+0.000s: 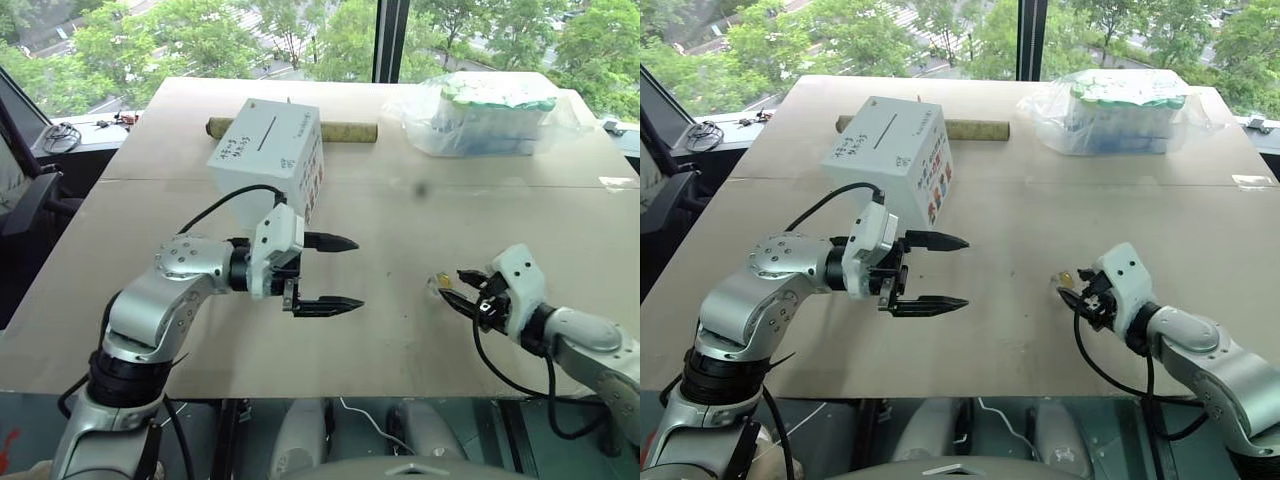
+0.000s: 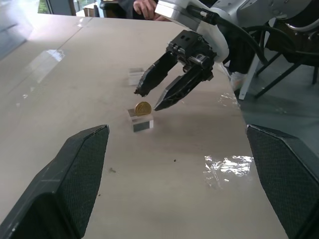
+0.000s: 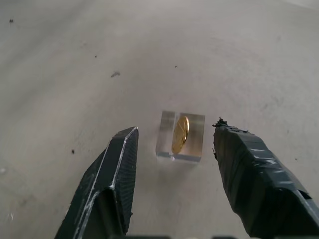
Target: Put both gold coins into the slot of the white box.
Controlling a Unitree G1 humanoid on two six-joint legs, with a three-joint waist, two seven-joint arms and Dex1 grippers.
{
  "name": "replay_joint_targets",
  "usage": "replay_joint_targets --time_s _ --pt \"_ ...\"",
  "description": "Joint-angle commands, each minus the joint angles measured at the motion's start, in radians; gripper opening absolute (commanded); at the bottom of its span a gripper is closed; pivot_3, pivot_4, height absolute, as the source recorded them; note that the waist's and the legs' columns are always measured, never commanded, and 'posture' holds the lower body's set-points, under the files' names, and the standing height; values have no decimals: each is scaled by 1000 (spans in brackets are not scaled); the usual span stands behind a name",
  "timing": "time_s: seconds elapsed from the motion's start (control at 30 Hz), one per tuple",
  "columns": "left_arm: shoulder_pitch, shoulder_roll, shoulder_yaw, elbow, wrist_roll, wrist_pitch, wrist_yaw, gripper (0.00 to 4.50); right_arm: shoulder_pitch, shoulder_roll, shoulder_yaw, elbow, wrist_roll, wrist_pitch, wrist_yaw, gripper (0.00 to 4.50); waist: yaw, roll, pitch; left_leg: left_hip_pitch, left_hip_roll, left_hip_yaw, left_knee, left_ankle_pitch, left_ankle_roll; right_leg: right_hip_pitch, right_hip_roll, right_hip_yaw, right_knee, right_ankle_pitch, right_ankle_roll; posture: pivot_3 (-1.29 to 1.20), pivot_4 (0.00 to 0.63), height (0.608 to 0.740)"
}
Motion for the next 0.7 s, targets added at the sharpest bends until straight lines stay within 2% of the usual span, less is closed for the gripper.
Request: replay_joint_targets --time_s 0.03,0.2,0.23,0.27,0.3,0.4,0.6,0.7 --pt "1 22 8 12 -9 -43 -28 4500 -23 21 5 -7 -27 10 -23 2541 -3 0 0 0 0 0 0 0 0 0 0 0 0 0 0 0 150 740" --pt "4 34 20 17 -20 -47 -24 4500 -38 30 2 14 -35 25 -5 2541 -3 0 0 -4 0 0 0 0 0 -3 0 0 -1 0 0 0 150 740" --pt "4 38 24 13 -24 -46 -23 4500 -38 25 7 17 -38 28 4 2001 -3 0 0 -4 0 0 0 0 0 -4 0 0 -1 0 0 0 150 740" --pt "2 43 30 7 -31 -40 -21 4500 -37 18 13 18 -41 29 14 1696 -3 0 0 -4 0 0 0 0 0 -4 0 0 -1 0 0 0 150 740" --pt "-1 49 36 0 -40 -30 -18 4500 -36 15 16 19 -43 30 22 1068 -3 0 0 -4 0 0 0 0 0 -4 0 0 -1 0 0 0 150 740" --pt "3 70 59 -16 -59 -18 -8 4500 -41 20 17 27 -42 40 34 44 -3 0 0 -4 0 0 0 0 0 -4 0 0 0 0 0 0 150 740" --pt "-13 65 55 -38 -83 37 60 4500 -54 16 7 22 -43 44 59 44 -2 0 0 -4 0 0 0 0 0 -4 0 0 0 0 0 0 150 740" --pt "-28 55 62 -47 -142 115 96 4500 -66 26 -37 14 -19 51 62 44 -2 0 0 -4 0 0 0 0 0 -4 0 -1 0 0 0 0 150 740"
